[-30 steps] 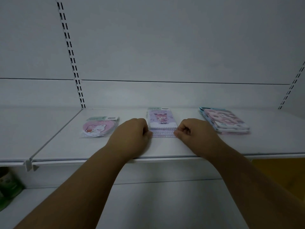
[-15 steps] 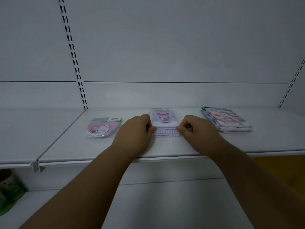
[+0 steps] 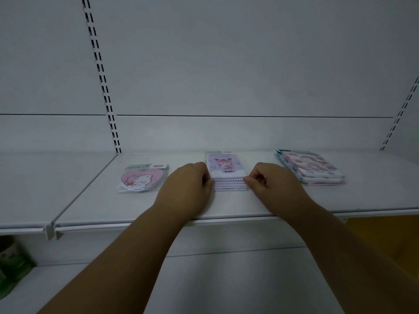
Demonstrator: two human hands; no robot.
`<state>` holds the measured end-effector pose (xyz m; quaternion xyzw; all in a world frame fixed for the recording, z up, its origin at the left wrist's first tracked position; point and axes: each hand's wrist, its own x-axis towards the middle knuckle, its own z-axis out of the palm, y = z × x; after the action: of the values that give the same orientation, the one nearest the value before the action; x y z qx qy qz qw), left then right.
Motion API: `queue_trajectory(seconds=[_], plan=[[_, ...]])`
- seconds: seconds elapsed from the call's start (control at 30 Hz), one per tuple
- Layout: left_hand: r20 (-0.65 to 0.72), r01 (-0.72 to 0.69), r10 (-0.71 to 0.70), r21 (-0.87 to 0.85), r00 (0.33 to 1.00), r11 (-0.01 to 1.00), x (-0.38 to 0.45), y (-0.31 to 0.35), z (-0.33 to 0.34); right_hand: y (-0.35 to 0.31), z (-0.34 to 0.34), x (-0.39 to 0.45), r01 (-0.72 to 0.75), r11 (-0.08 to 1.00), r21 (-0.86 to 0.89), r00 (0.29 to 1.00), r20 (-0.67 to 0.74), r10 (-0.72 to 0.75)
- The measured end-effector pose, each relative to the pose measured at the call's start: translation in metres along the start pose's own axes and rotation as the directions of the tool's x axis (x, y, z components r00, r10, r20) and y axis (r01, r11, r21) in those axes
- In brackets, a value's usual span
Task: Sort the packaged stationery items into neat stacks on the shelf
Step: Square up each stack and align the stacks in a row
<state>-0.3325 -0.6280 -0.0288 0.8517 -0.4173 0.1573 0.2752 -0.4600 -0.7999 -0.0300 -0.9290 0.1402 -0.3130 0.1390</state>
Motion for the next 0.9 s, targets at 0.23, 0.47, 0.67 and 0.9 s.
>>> queue_trajectory(seconds=[0.23, 0.47, 0.67, 0.9], plan=[[0.111, 0.209, -0.192, -0.178, 0.975, 0.961, 0.005, -0.002, -0.012, 0.002, -0.005, 0.004, -0.158, 0.976, 0.153, 0.987, 0.023, 0.157], [0.414, 0.539, -0.388, -0.357, 0.824, 0.763, 0.055, 0.015, -0.02, -0.001, -0.009, 0.062, -0.536, 0.764, 0.359, 0.831, 0.387, 0.4], [0.421, 0.557, -0.418, -0.295, 0.805, 0.776, 0.067, 0.018, -0.01, -0.004, 0.005, 0.08, -0.588, 0.768, 0.253, 0.778, 0.436, 0.452], [0.391, 0.535, -0.409, -0.301, 0.825, 0.79, 0.066, 0.016, -0.006, -0.005, 0.005, 0.079, -0.575, 0.784, 0.233, 0.786, 0.424, 0.45]])
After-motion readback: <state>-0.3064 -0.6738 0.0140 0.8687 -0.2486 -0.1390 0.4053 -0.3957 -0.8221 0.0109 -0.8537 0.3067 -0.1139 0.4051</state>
